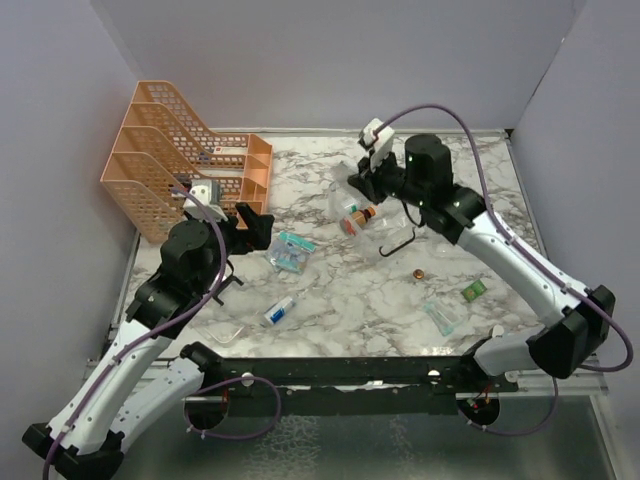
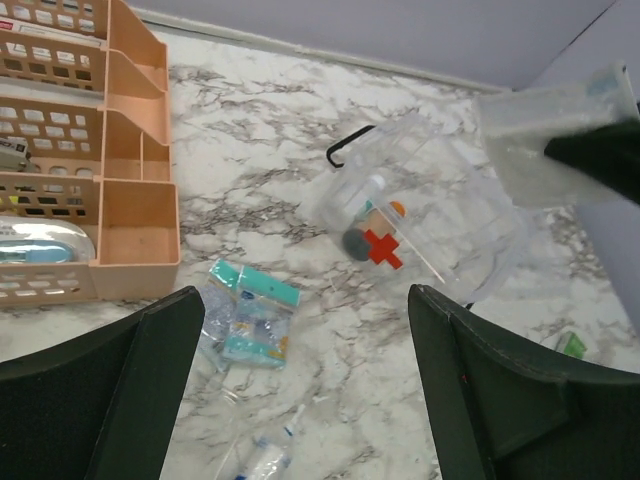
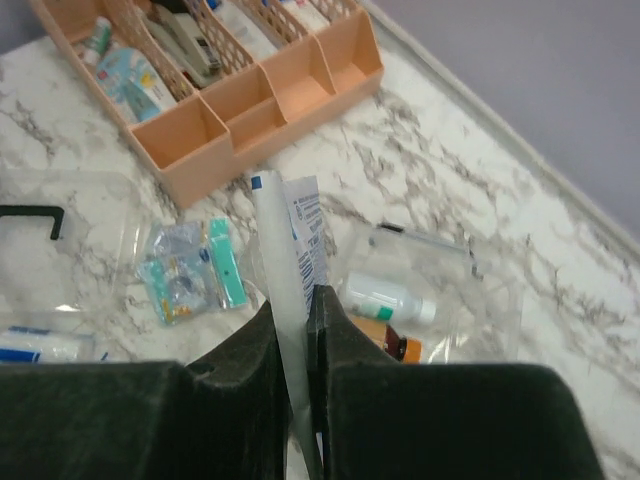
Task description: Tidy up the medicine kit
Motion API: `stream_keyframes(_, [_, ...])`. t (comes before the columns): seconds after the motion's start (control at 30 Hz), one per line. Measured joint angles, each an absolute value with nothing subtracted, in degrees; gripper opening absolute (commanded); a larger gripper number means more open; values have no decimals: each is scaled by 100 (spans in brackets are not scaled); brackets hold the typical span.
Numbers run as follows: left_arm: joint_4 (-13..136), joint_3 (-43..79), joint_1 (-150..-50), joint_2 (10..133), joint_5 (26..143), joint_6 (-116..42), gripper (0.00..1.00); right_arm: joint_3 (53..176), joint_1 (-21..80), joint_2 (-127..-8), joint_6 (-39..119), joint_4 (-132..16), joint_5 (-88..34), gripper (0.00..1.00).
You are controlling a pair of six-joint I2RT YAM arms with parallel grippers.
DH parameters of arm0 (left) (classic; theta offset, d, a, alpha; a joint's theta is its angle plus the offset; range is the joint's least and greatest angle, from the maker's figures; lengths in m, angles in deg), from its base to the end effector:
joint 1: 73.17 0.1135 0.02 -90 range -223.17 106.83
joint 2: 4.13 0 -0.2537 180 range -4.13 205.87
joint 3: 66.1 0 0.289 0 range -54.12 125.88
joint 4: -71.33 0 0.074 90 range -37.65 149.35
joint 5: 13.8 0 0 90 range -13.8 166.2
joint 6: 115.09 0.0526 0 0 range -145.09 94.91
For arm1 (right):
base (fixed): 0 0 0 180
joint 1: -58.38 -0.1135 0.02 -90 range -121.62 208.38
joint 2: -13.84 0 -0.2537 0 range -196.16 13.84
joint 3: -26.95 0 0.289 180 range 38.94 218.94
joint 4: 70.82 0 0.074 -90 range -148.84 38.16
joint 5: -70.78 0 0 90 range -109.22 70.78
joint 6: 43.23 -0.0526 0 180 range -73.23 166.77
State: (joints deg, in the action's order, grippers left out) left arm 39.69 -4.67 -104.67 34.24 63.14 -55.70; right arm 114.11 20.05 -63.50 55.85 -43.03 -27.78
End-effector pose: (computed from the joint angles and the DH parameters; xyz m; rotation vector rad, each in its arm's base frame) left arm 0.1860 -0.1000 0.3655 -0.1584 1.7474 -0.6038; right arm 0.2846 0.2350 0.3714 -0.8619 1.7049 0.4883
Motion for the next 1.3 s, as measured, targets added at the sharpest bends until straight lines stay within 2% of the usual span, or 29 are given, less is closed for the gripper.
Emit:
stream_keyframes(0.2, [3915,-495,-10467,3682,6592,-4914,87,12211,3212,-7275,5017,-3267,-3604,1])
stream_keyframes(0.3, [3930,-611,-10467,3710,6826,-4807,87,12279,3430,-7543,4877,-2849,-3827,1])
stream_keyframes(0.63, [3998,-1204,-10467,3546,7560,-4899,87,12469,3524,-8352,4654,-1883,-4124,1])
stream_keyframes(1.13, [3600,-1711,-10467,2914,7665,-5130,88,12561,3524,-9244,4460,-1376,-4238,1])
stream_keyframes(1.3, [3399,-1754,-10467,2834,7615,-5159,93,12561,3524,-9331,4390,-1308,-4439,1])
